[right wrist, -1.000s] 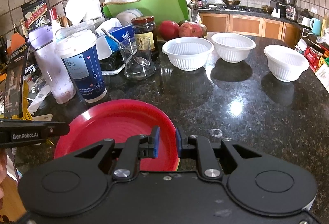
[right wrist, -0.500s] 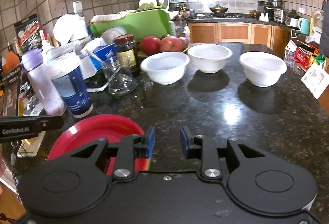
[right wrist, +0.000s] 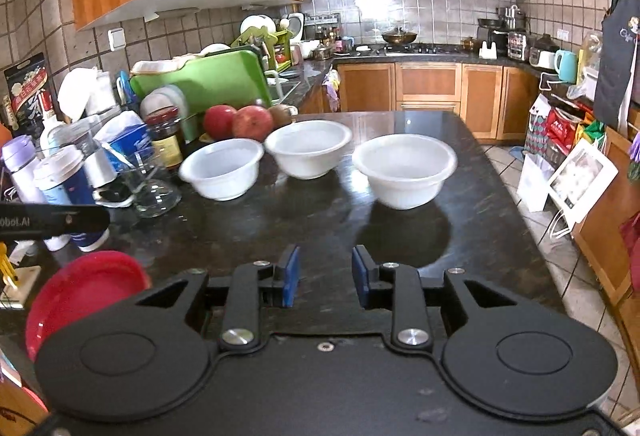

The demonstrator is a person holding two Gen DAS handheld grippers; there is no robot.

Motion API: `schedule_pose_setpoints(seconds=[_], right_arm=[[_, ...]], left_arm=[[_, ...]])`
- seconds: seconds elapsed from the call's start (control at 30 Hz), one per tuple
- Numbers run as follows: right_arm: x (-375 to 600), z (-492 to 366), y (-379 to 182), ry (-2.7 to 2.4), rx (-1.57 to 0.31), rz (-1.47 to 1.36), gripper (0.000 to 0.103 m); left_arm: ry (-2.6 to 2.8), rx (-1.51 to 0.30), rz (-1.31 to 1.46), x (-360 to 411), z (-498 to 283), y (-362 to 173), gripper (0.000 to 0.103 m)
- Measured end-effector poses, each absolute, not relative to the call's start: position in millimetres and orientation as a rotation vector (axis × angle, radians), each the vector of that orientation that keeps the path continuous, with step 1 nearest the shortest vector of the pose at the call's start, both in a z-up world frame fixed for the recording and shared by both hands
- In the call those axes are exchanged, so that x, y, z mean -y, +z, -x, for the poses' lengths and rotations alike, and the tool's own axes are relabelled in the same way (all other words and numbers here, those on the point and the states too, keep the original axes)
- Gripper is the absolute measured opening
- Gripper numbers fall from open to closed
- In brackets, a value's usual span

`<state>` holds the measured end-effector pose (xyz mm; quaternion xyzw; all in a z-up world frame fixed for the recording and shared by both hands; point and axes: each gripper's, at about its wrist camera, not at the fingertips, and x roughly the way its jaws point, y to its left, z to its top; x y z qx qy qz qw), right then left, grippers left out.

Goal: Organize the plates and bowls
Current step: 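Open the left gripper and move it to a white ribbed bowl, then grasp the white bowl's rim with the left gripper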

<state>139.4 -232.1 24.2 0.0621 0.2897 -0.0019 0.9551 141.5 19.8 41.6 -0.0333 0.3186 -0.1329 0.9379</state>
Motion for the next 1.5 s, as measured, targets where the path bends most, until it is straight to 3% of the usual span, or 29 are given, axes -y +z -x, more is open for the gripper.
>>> schedule_pose_setpoints(seconds=[0.4, 0.53, 0.67, 1.27, 1.5], right_arm=[[337, -174, 38, 0.032, -0.515, -0.086, 0.031], [363, -195, 42, 0.033, -0.5, -0.105, 0.049], [380, -219, 43, 0.013, -0.475, -0.104, 0.053], [400, -353, 9, 0.197, -0.704, -0.07, 0.051], [397, -377, -8, 0.248, -0.778, -0.045, 0.036]], left_arm=[[-0.331, -0.755, 0.095, 79, -205, 41, 0.04], [-0.314, -0.783, 0.115, 98, -224, 39, 0.04], [-0.259, -0.774, 0.074, 115, -235, 38, 0.04], [-0.183, -0.916, 0.082, 166, -314, 19, 0.04], [-0.191, -0.95, 0.061, 175, -328, 8, 0.04]])
